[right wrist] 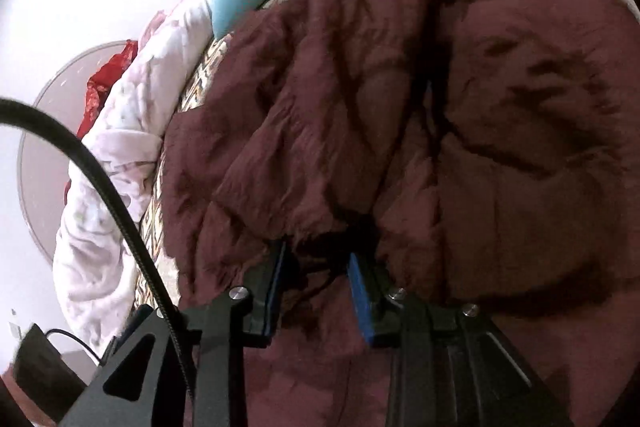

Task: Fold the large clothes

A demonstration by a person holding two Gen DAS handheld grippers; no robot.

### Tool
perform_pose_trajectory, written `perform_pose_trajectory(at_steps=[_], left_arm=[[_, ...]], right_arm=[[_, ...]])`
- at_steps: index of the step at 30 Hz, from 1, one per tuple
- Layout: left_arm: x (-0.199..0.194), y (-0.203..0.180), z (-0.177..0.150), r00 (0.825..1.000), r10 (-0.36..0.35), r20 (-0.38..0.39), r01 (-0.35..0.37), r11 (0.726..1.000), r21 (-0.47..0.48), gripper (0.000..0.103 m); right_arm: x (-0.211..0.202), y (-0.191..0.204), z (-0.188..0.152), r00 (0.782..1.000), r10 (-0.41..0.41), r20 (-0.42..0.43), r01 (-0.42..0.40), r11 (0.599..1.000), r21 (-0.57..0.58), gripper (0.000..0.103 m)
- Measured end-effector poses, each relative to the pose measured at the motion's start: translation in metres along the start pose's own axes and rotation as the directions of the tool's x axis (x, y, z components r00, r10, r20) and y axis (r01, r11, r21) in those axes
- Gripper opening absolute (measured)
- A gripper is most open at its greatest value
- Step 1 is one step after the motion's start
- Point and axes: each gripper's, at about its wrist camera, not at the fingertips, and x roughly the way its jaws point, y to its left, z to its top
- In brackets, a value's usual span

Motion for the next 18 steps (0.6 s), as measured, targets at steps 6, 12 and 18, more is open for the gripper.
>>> perform_pose_trajectory(at_steps=[6, 12, 18], left_arm=[[-0.014, 0.029, -0.025, 1.000, -0.008, -0.022, 0.007, 0.998, -0.059, 0.063], [-0.016, 0.054, -0.044, 0.997, -0.047, -0.067, 0.038, 0.991, -0.128, 0.063], [-0.025, 0.071, -0.048, 0.998, -0.057, -0.031, 0.051, 0.984, -0.172, 0.063]], right_arm=[[-0.041, 0.043, -0.007, 0.994, 0.048, 0.103, -0.035, 0.991, -0.129, 0.041], [0.029, 0.010, -0.009, 0.997, -0.078, 0.016, 0.078, 0.997, -0.018, 0.042], [0.000, 0.040, -0.008, 0.995, -0.069, 0.079, 0.073, 0.996, -0.051, 0.043]])
